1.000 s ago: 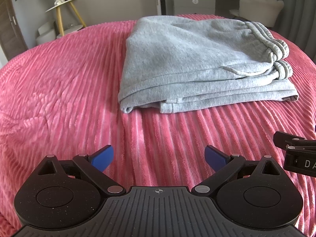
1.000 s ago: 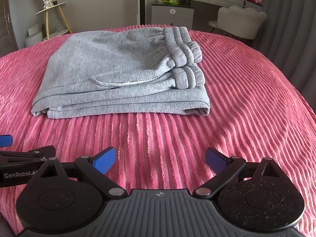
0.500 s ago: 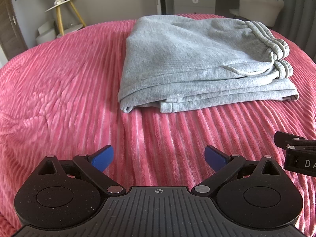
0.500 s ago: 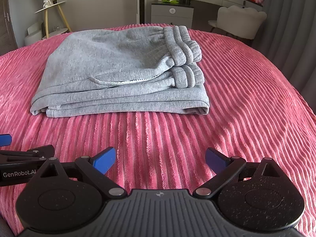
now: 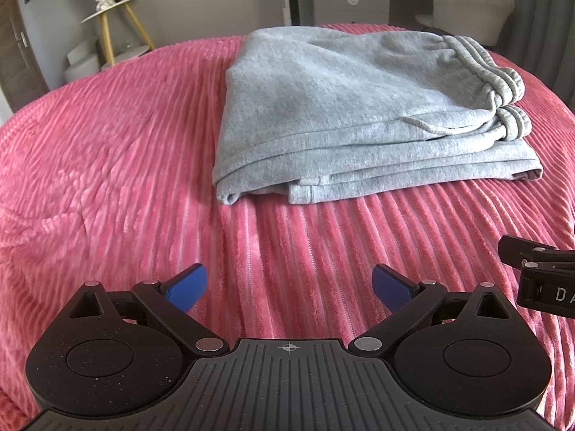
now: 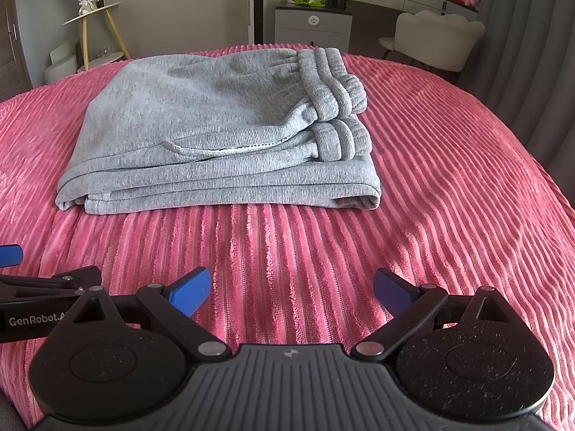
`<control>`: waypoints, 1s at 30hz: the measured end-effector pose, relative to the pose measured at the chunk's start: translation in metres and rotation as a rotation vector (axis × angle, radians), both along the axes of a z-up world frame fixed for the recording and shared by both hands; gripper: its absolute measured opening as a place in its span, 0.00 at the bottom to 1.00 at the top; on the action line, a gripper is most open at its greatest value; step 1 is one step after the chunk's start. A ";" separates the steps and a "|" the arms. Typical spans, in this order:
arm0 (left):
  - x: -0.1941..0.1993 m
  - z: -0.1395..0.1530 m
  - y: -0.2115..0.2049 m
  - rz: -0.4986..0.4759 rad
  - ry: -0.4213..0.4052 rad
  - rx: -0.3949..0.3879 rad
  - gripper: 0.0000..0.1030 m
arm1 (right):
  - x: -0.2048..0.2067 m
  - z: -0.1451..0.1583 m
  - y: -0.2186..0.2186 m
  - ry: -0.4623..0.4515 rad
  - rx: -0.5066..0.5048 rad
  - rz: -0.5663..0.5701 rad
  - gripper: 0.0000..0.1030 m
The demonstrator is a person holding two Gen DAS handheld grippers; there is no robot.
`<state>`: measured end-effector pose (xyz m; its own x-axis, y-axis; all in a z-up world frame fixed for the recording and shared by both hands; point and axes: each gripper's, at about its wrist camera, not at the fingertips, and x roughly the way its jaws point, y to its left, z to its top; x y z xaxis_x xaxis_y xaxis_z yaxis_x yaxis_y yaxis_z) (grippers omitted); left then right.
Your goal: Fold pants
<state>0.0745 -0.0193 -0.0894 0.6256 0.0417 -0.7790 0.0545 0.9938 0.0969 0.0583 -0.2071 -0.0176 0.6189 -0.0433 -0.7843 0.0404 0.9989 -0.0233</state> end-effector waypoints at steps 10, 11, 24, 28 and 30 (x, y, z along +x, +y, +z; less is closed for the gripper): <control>0.000 0.000 0.001 -0.003 -0.006 0.002 0.98 | 0.000 0.001 0.000 -0.002 0.002 0.001 0.95; 0.000 0.000 0.001 -0.003 -0.005 0.002 0.98 | 0.000 0.002 0.000 -0.002 0.000 0.001 0.95; 0.000 0.001 0.001 -0.006 -0.013 -0.001 0.98 | -0.002 0.003 0.001 -0.009 -0.006 0.003 0.95; 0.000 0.002 0.002 -0.005 -0.013 -0.013 0.98 | -0.003 0.003 0.001 -0.013 -0.014 0.002 0.95; 0.000 0.002 0.002 -0.003 -0.014 -0.017 0.98 | -0.003 0.003 0.002 -0.014 -0.019 0.004 0.95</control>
<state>0.0748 -0.0174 -0.0873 0.6368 0.0266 -0.7706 0.0565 0.9951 0.0811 0.0550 -0.2055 -0.0147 0.6300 -0.0556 -0.7746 0.0371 0.9984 -0.0415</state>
